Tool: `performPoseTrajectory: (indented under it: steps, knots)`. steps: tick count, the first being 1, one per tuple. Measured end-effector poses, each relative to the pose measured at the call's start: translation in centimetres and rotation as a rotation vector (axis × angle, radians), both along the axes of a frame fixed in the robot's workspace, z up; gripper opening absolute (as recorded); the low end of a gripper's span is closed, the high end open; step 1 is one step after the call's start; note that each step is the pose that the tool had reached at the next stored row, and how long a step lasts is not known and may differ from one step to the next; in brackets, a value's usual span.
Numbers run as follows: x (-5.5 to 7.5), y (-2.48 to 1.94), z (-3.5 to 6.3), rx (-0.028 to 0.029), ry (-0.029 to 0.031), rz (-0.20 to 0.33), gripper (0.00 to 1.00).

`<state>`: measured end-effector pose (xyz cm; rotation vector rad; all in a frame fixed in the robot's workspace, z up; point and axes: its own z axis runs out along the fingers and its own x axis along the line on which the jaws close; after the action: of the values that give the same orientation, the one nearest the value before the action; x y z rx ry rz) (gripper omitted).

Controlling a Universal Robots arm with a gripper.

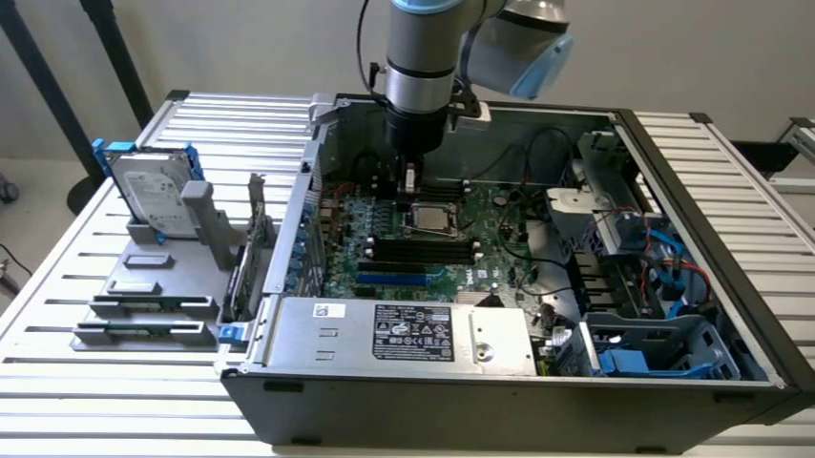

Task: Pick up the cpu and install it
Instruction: 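Close the cpu cover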

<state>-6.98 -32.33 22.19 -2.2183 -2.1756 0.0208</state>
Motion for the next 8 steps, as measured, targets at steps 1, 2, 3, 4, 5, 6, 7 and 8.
performPoseTrajectory:
  steps: [1, 2, 3, 4, 5, 6, 7, 8]
  knots:
    - [0.2, 0.00, 0.13, 0.0000, 0.0015, 0.000, 0.11]
    - [0.4, 0.00, 0.29, -0.0001, 0.0033, 0.000, 0.11]
    - [0.7, 0.00, 0.47, 0.0000, 0.0053, 0.000, 0.11]
    - [1.0, 0.00, 0.65, 0.0000, 0.0079, 0.000, 0.11]
    - [1.3, 0.00, 0.84, 0.0000, 0.0105, 0.000, 0.11]
    - [1.7, 0.00, 1.03, 0.0000, 0.0130, 0.000, 0.11]
    - [2.2, 0.00, 1.25, 0.0000, 0.0157, 0.000, 0.11]
    - [2.5, 0.00, 1.46, 0.0001, 0.0173, 0.000, 0.11]
